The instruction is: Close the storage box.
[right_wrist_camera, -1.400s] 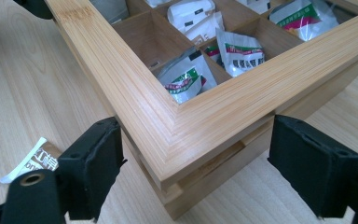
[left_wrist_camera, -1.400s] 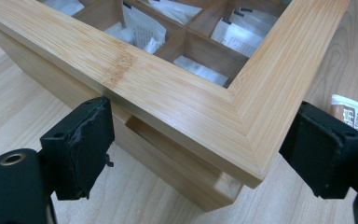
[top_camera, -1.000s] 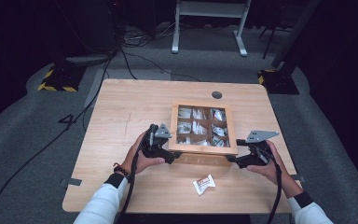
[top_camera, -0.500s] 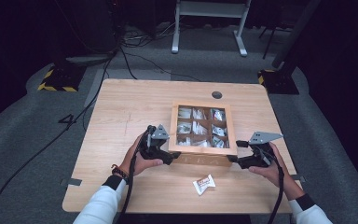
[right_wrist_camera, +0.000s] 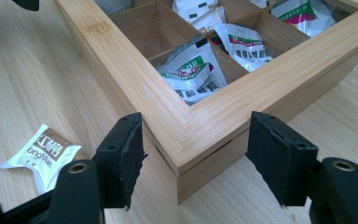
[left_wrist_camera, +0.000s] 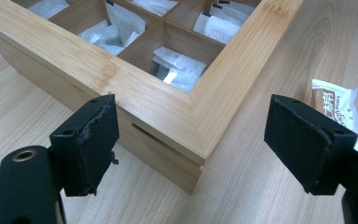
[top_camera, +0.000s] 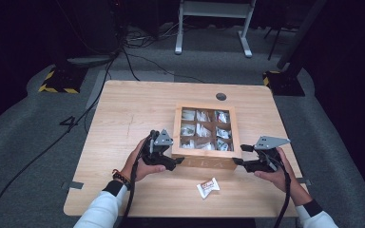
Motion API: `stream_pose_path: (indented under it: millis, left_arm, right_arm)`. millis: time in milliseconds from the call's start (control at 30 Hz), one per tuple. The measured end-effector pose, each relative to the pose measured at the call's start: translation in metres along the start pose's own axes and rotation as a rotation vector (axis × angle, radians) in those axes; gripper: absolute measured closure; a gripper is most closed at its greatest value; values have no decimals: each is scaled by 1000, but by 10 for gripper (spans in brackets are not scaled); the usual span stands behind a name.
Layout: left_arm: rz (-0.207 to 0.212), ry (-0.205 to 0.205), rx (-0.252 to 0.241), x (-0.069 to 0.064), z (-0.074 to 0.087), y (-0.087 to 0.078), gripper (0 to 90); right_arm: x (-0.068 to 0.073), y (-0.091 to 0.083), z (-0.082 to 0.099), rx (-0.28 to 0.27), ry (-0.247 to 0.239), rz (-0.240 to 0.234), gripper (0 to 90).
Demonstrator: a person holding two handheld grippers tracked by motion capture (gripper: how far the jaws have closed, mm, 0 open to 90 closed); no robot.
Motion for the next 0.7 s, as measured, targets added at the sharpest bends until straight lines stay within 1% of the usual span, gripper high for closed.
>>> stream_pose_path:
  millis: [67, 167, 233, 333, 400, 467, 600, 667, 700]
  left_arm:
    - [2, -6, -2, 0, 2, -1, 188]
    - [6, -4, 6, -1, 5, -3, 208]
    - [-8, -1, 14, -2, 8, -6, 200]
    - [-21, -7, 13, -2, 13, -12, 198]
    - [-31, -2, 22, -1, 18, -17, 197]
    - [-43, -5, 29, -1, 22, -21, 197]
    - [-74, -6, 45, 0, 34, -31, 197]
    - [-98, -4, 57, 2, 39, -36, 196]
    - [-105, -4, 60, 2, 41, -38, 195]
  right_arm:
    - [-1, 0, 1, -1, 10, -4, 374]
    - [0, -1, 2, 0, 14, -9, 368]
    - [1, -2, 4, 0, 16, -17, 363]
    - [1, -4, 7, -3, 17, -15, 348]
    - [1, -6, 9, -2, 11, -12, 342]
    - [1, -8, 11, -6, 14, -14, 337]
    - [0, -15, 16, -4, 1, 7, 331]
    - [-2, -18, 19, -1, -3, 20, 320]
    - [-3, -19, 21, 5, -11, 34, 318]
Point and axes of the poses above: each handheld gripper's, and its own axes: y roughly forward along the jaws, z roughly out of its underside, x roughly to its left, the point moved 1 cm from there along y, roughly forward along the jaws, and after that the axes turned 4 degrees about -x, right-handed, at the moved point
